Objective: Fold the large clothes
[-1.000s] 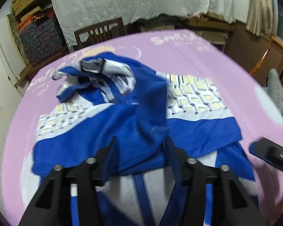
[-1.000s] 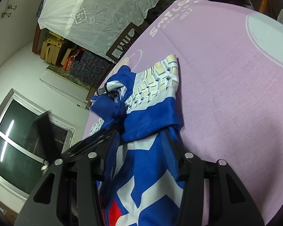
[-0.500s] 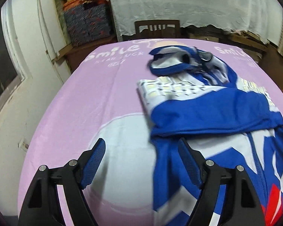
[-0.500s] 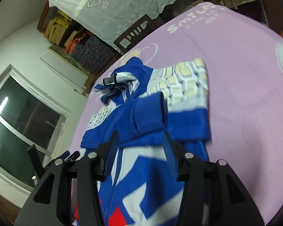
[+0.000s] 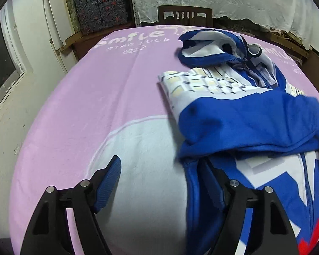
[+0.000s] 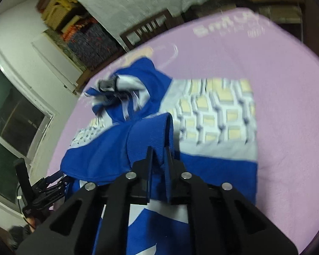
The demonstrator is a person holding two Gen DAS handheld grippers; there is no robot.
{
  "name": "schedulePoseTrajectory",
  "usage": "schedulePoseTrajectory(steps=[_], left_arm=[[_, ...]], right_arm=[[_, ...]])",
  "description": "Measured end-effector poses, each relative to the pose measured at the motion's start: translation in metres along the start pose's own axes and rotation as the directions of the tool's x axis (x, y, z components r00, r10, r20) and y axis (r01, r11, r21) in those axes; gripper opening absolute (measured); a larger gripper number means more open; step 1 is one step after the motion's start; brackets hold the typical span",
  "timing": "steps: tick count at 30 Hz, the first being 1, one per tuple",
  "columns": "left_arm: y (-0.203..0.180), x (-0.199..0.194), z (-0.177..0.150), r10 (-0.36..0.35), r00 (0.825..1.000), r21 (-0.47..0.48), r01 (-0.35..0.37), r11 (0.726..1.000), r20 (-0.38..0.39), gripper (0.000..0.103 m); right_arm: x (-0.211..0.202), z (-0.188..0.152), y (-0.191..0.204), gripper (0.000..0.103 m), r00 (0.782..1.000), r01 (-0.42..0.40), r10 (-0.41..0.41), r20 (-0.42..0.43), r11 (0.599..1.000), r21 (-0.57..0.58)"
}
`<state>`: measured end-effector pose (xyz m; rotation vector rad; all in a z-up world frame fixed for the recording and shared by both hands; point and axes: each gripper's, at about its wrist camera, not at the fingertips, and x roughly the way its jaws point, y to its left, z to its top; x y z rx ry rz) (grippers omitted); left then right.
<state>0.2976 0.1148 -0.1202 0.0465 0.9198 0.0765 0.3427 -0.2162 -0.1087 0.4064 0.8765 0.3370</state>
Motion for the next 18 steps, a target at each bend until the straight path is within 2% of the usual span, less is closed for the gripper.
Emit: schedulePoseTrajectory(steps=[2, 5, 8, 11, 13, 15, 18], left_arm=[[-0.001, -0.002, -0.004, 0.019, 1.0, 0.011, -0.019, 1.0, 0.005, 0.077], [0.0, -0.008, -0.007, 0.033, 0.999, 0.016, -0.033, 0.999, 0.011, 0.077], [0.009, -0.02, -0.009, 0.032, 0.999, -0.007, -0.032, 0.999, 0.031, 0.077], [0.011, -0.041, -0.001, 0.034, 0.993, -0.003, -0.034, 0.999, 0.11, 0.077], [0.003, -0.058, 0.012, 0.005, 0.985, 0.032, -0.011, 0.999, 0.172, 0.077], [-0.013, -0.066, 0.028, -0.047, 0.979, 0.068, 0.034, 0.997, 0.199, 0.077], [-0.041, -0.062, 0.054, -0.183, 0.962, 0.111, 0.163, 0.98, 0.204, 0.077]], right_arm=[[-0.004, 0.002, 0.001, 0.009, 1.0, 0.026, -0.026, 0.012, 0.999, -0.022], [0.012, -0.001, -0.018, 0.008, 0.993, 0.105, -0.105, -0.057, 0.994, 0.013], [0.012, -0.005, -0.03, 0.009, 0.995, 0.077, -0.074, -0.07, 0.996, 0.042], [0.001, -0.001, -0.027, 0.011, 0.995, 0.091, -0.089, -0.055, 0.995, 0.038], [-0.014, 0.005, -0.024, 0.011, 0.996, 0.086, -0.086, 0.004, 0.995, 0.052], [-0.025, 0.014, -0.011, 0.011, 0.999, 0.026, -0.028, 0.039, 0.999, 0.045], [-0.013, 0.023, 0.019, 0.011, 0.997, -0.078, 0.078, 0.003, 0.997, 0.01]])
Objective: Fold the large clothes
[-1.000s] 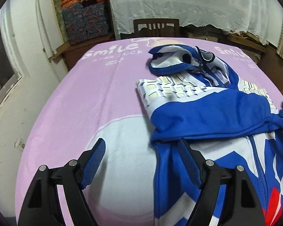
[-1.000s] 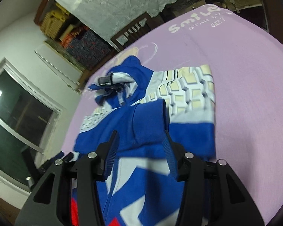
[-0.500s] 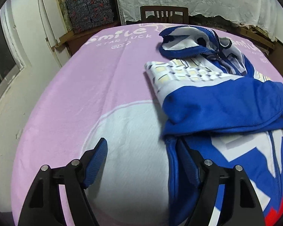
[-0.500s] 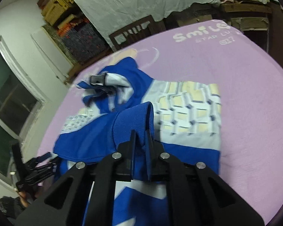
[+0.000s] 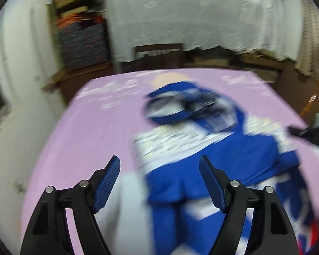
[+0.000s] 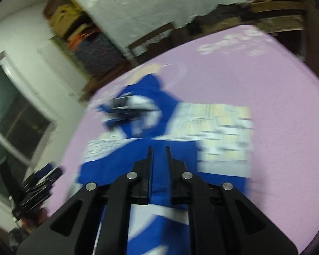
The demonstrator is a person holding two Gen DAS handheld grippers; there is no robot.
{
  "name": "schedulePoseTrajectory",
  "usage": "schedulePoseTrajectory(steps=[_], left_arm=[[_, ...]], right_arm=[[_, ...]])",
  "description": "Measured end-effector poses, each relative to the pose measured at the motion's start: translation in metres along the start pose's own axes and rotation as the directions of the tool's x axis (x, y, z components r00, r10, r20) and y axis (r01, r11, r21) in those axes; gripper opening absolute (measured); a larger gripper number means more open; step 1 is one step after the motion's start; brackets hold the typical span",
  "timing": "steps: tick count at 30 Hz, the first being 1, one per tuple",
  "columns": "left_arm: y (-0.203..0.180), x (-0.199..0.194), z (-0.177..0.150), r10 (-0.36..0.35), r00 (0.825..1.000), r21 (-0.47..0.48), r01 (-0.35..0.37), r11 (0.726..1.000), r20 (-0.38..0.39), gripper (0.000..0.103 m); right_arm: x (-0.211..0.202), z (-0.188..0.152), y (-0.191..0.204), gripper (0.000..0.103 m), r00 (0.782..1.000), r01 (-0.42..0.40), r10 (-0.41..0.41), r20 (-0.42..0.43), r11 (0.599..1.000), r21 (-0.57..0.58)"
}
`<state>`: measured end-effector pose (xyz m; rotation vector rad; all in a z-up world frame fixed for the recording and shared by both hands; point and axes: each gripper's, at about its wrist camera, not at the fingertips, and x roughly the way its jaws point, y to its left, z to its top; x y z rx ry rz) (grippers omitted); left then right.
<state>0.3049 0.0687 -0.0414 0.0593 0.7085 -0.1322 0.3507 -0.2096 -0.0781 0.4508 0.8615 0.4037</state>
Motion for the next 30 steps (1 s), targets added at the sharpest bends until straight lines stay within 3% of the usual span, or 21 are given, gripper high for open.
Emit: schedulePoseTrajectory(steps=[2, 5, 8, 10, 12, 13, 16, 17, 18, 19, 21, 23, 24, 26, 28, 30], left_arm=[[-0.014, 0.02, 0.009, -0.075, 0.997, -0.009, 0.075, 0.997, -0.028, 0.077], [-0.024, 0.057, 0.007, -0.135, 0.986, -0.045, 0.131, 0.99, -0.1, 0.077], [-0.014, 0.09, -0.005, -0.07, 0.983, -0.063, 0.06, 0.996, -0.168, 0.077], [0.004, 0.102, -0.014, -0.081, 0.979, -0.122, 0.059, 0.991, -0.189, 0.081], [0.019, 0.101, -0.013, -0.097, 0.977, -0.163, 0.066, 0.984, -0.19, 0.081], [0.025, 0.101, -0.016, -0.061, 0.979, -0.157, 0.03, 0.987, -0.196, 0.081], [0.034, 0.094, -0.022, -0.073, 0.979, -0.152, 0.045, 0.987, -0.188, 0.082], [0.035, 0.092, -0.025, -0.013, 0.98, -0.136, -0.014, 0.991, -0.199, 0.085], [0.038, 0.093, -0.028, 0.029, 0.976, -0.138, -0.06, 0.989, -0.216, 0.095], [0.044, 0.091, -0.03, 0.01, 0.975, -0.171, -0.049, 0.984, -0.22, 0.093], [0.056, 0.08, -0.029, -0.006, 0.977, -0.224, -0.044, 0.974, -0.215, 0.088], [0.066, 0.062, -0.026, -0.005, 0.987, -0.247, -0.035, 0.968, -0.158, 0.088], [0.068, 0.053, -0.025, 0.008, 0.991, -0.247, -0.042, 0.968, -0.135, 0.088], [0.068, 0.044, -0.026, 0.012, 0.993, -0.242, -0.041, 0.969, -0.118, 0.088], [0.06, 0.047, -0.031, 0.011, 0.989, -0.208, -0.041, 0.977, -0.147, 0.088], [0.051, 0.054, -0.038, 0.06, 0.98, -0.151, -0.089, 0.985, -0.191, 0.088]], right_arm=[[0.019, 0.001, 0.017, 0.011, 0.997, -0.061, 0.06, -0.045, 0.998, -0.006], [0.048, -0.001, 0.033, 0.011, 0.992, -0.093, 0.091, -0.09, 0.996, -0.01], [0.076, -0.004, 0.025, 0.011, 0.98, -0.126, 0.133, -0.149, 0.991, 0.052], [0.085, -0.009, 0.013, 0.011, 0.979, -0.104, 0.115, -0.168, 0.992, 0.076], [0.09, -0.014, -0.003, 0.004, 0.979, -0.08, 0.096, -0.179, 0.992, 0.098], [0.089, -0.016, -0.015, 0.0, 0.977, -0.094, 0.116, -0.181, 0.988, 0.122], [0.078, -0.019, -0.037, 0.0, 0.966, -0.155, 0.188, -0.179, 0.971, 0.184], [0.073, -0.019, -0.04, 0.0, 0.966, -0.16, 0.192, -0.173, 0.97, 0.183], [0.067, -0.019, -0.041, 0.0, 0.97, -0.148, 0.177, -0.167, 0.974, 0.171], [0.06, -0.021, -0.044, 0.0, 0.979, -0.11, 0.134, -0.152, 0.982, 0.152], [0.05, -0.023, -0.051, 0.0, 0.977, -0.135, 0.161, -0.14, 0.974, 0.18], [0.03, -0.022, -0.049, 0.009, 0.985, -0.129, 0.146, -0.094, 0.977, 0.17], [0.022, -0.022, -0.047, 0.014, 0.991, -0.107, 0.118, -0.07, 0.984, 0.143], [0.013, -0.02, -0.045, 0.014, 0.995, -0.083, 0.088, -0.042, 0.99, 0.114], [0.013, -0.02, -0.047, 0.014, 0.996, -0.068, 0.074, -0.045, 0.99, 0.122], [0.016, -0.021, -0.051, 0.014, 0.997, -0.034, 0.042, -0.059, 0.992, 0.125]])
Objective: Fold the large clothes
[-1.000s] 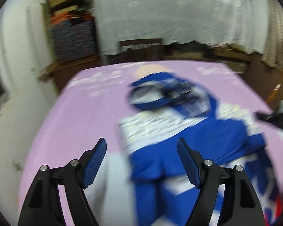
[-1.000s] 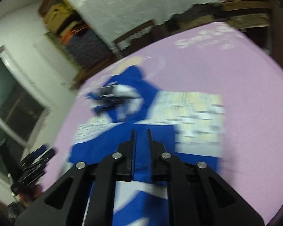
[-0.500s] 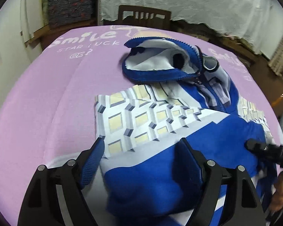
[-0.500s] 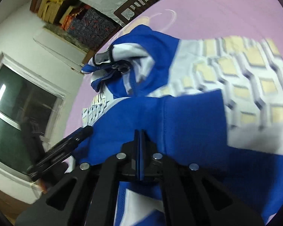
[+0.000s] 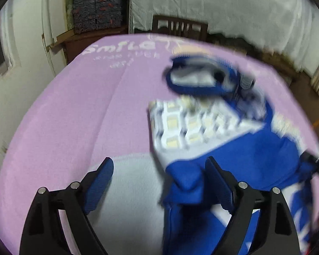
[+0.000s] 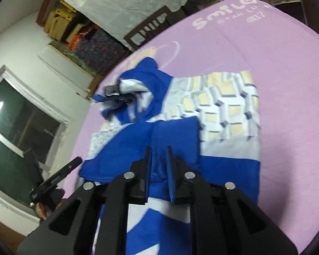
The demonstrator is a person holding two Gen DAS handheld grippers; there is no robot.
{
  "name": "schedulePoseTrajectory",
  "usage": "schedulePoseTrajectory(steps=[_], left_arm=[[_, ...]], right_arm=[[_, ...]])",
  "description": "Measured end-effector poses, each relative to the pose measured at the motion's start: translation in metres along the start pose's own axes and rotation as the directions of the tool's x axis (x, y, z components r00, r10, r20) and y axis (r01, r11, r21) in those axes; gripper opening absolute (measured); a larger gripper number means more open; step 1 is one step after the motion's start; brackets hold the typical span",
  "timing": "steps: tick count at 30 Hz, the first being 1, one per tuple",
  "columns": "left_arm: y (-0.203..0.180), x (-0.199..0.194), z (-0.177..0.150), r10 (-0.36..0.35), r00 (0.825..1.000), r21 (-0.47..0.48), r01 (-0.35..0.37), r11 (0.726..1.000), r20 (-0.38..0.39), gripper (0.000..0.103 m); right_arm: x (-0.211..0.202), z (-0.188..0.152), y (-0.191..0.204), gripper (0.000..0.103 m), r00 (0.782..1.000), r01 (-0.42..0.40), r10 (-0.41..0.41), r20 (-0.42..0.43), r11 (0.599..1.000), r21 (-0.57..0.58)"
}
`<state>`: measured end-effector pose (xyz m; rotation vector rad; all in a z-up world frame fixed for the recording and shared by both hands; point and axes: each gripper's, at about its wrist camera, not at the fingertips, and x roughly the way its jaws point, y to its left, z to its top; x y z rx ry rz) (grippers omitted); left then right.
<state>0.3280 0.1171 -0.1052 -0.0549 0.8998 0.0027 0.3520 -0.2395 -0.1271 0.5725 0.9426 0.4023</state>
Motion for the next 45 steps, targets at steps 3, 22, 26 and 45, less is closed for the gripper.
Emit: schedulePoseTrajectory(steps=[3, 22, 26, 45], left_arm=[[-0.013, 0.016, -0.008, 0.058, 0.998, 0.054, -0.056, 0.997, -0.039, 0.09], [0.029, -0.016, 0.009, 0.04, 0.999, -0.144, -0.039, 0.989, 0.003, 0.097], [0.031, -0.018, 0.007, 0.04, 0.999, -0.141, -0.039, 0.989, 0.001, 0.098], [0.012, 0.003, -0.001, 0.057, 0.996, -0.078, -0.063, 0.995, -0.071, 0.098]], right_arm=[[0.015, -0.002, -0.011, 0.01, 0.999, 0.008, -0.006, -0.036, 0.999, 0.032], [0.034, 0.048, 0.127, 0.041, 0.994, 0.106, -0.105, 0.015, 0.955, -0.276], [0.055, 0.083, 0.149, 0.043, 0.99, 0.143, -0.141, 0.028, 0.948, -0.285], [0.252, 0.148, 0.125, 0.052, 0.932, 0.323, -0.36, -0.04, 0.875, -0.362]])
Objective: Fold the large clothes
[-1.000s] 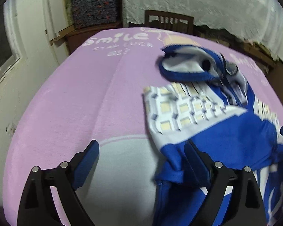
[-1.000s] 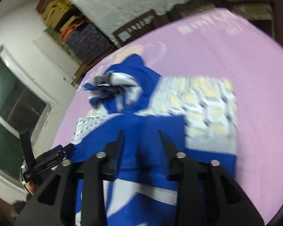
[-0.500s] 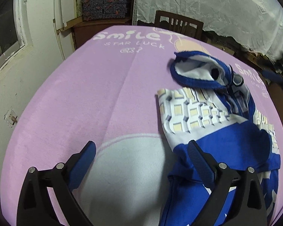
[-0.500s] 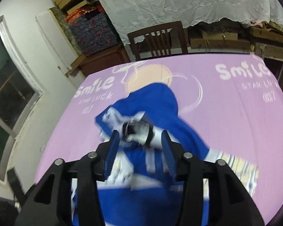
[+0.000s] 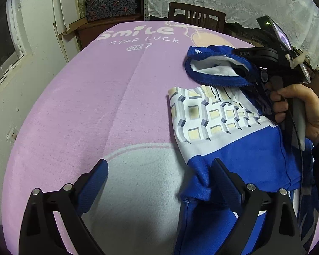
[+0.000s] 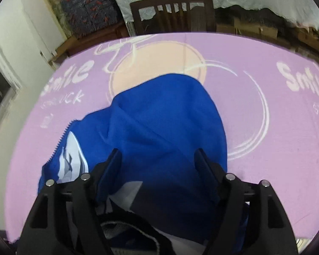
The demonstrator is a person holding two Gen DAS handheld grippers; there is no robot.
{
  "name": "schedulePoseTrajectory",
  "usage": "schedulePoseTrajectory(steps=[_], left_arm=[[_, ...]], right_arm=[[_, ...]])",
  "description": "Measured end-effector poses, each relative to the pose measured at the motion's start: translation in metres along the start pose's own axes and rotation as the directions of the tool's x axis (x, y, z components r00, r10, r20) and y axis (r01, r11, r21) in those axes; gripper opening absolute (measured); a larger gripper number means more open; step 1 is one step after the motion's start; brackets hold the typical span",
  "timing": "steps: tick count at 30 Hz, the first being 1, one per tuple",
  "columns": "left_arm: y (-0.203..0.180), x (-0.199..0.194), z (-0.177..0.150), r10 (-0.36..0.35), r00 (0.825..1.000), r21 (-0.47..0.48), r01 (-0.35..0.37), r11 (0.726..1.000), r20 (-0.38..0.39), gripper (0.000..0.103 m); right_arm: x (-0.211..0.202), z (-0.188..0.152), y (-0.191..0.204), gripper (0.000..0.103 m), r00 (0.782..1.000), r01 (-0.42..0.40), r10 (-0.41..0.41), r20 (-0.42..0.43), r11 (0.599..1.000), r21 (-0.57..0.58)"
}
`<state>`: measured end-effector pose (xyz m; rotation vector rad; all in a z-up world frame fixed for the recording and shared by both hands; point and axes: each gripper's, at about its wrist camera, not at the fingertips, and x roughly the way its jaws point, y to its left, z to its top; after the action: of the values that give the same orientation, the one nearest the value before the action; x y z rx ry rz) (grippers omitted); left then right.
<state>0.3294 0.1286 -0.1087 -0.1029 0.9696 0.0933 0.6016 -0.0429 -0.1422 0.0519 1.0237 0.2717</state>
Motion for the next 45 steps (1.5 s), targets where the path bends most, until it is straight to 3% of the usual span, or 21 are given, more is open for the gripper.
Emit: schedulePoseTrajectory(steps=[2, 3, 10, 15, 22, 26, 29, 30, 33, 35, 39, 41, 45], left_arm=[[0.001, 0.001, 0.0, -0.001, 1.0, -0.004, 0.0, 1.0, -0.002, 0.098], [0.001, 0.001, 0.001, -0.001, 1.0, -0.01, 0.001, 1.0, -0.003, 0.098], [0.009, 0.001, 0.003, 0.006, 1.0, -0.043, -0.006, 0.999, 0.001, 0.098], [0.012, -0.002, 0.002, 0.02, 1.0, -0.048, -0.019, 0.999, 0.016, 0.098], [0.017, -0.011, 0.003, 0.062, 0.997, -0.07, -0.058, 0.996, 0.056, 0.098], [0.02, -0.012, 0.003, 0.052, 0.997, -0.084, -0.047, 0.995, 0.057, 0.098], [0.019, -0.012, 0.001, 0.05, 0.997, -0.077, -0.046, 0.996, 0.056, 0.098], [0.017, -0.012, 0.0, 0.052, 0.997, -0.073, -0.048, 0.996, 0.057, 0.098], [0.014, -0.014, -0.002, 0.046, 0.997, -0.059, -0.042, 0.997, 0.066, 0.098], [0.012, -0.018, -0.003, 0.028, 0.997, -0.056, -0.024, 0.998, 0.077, 0.098], [0.008, -0.031, -0.005, -0.069, 0.992, -0.052, 0.075, 0.996, 0.104, 0.098], [0.004, -0.035, -0.006, -0.113, 0.986, -0.036, 0.118, 0.992, 0.12, 0.098], [-0.003, -0.034, -0.001, -0.2, 0.971, -0.032, 0.206, 0.978, 0.13, 0.098]], right_arm=[[0.001, 0.001, 0.005, 0.013, 1.0, -0.028, 0.028, 0.002, 1.0, -0.014], [-0.001, 0.002, 0.006, 0.009, 0.999, -0.034, 0.034, 0.002, 0.999, -0.02], [-0.067, -0.005, 0.013, 0.006, 0.98, -0.073, 0.092, 0.174, 0.991, -0.112], [-0.124, -0.03, 0.025, 0.006, 0.965, -0.074, 0.117, 0.234, 0.98, -0.186], [-0.198, -0.126, 0.023, 0.006, 0.951, -0.107, 0.163, 0.261, 0.97, -0.217], [-0.204, -0.184, 0.009, 0.006, 0.971, -0.135, 0.165, 0.174, 0.976, -0.17], [-0.196, -0.213, -0.001, 0.015, 0.988, -0.129, 0.139, 0.067, 0.982, -0.137], [-0.196, -0.224, -0.009, 0.023, 0.989, -0.142, 0.146, 0.032, 0.984, -0.105], [-0.213, -0.243, -0.027, 0.043, 0.981, -0.187, 0.188, 0.055, 0.982, -0.027], [-0.233, -0.253, -0.041, 0.045, 0.967, -0.238, 0.235, 0.093, 0.971, 0.022], [-0.258, -0.263, -0.054, 0.058, 0.912, -0.4, 0.381, 0.151, 0.909, 0.121], [-0.26, -0.261, -0.055, 0.072, 0.879, -0.472, 0.448, 0.163, 0.866, 0.168], [-0.242, -0.244, -0.047, 0.076, 0.809, -0.587, 0.569, 0.149, 0.762, 0.273]])
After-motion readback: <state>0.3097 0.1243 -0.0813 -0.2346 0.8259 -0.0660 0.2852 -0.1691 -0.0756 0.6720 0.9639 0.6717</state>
